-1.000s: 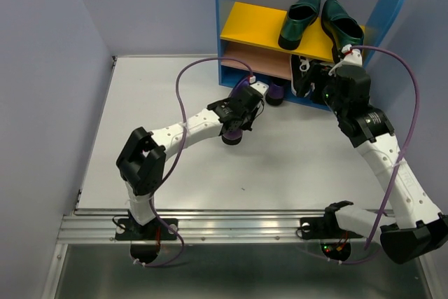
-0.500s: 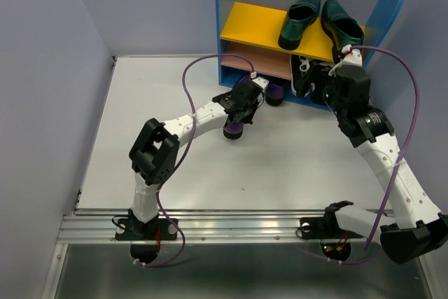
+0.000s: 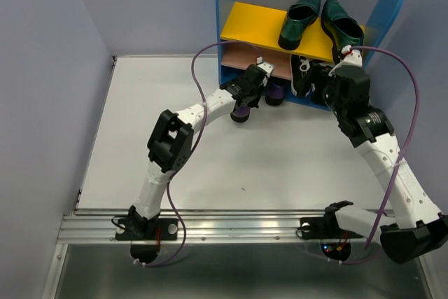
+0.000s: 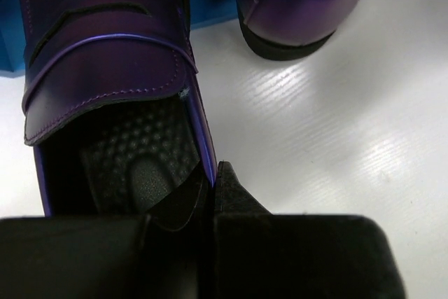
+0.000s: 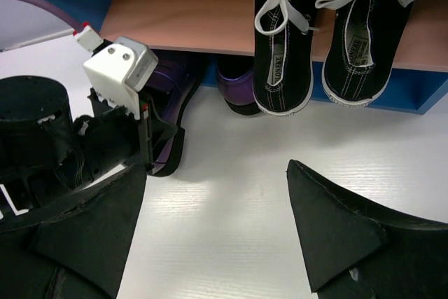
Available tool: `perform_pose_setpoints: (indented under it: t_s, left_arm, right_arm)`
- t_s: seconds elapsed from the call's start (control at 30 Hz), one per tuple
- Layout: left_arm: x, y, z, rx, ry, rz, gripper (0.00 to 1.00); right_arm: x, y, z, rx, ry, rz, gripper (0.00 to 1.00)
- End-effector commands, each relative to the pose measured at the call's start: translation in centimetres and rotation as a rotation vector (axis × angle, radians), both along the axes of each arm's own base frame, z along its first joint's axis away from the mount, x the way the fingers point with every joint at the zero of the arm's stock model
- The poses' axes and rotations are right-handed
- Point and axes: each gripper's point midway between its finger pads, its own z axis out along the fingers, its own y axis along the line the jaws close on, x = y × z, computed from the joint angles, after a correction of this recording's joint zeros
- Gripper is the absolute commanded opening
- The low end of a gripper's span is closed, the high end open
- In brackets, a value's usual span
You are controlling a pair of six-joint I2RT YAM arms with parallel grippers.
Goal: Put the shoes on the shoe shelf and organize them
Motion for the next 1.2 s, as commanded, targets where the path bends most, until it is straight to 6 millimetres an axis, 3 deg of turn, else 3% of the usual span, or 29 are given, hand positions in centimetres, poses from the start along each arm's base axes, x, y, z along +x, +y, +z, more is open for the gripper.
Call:
perform_pose_setpoints:
  t_s: [0.0,0.4,1.17]
  left_arm:
    - [3.4,-1.5,7.7,-0.112,-0.184,-0.019,0.0]
    - [6.3,-3.5,6.9,-0.129,-0.217,-0.066,0.0]
    - [10.3,-3.6,7.9,-0.132,-0.332,-0.065,0.0]
  right_arm:
    - [0.0,-0.5,2.7,0.01,-0.066,-0.018,0.87]
    - [-0.2,-0.5,2.5,0.01,-0.057,-0.018,0.87]
    - [-0.7,-0.4,2.9,0.028,-0.059,-0.012,0.87]
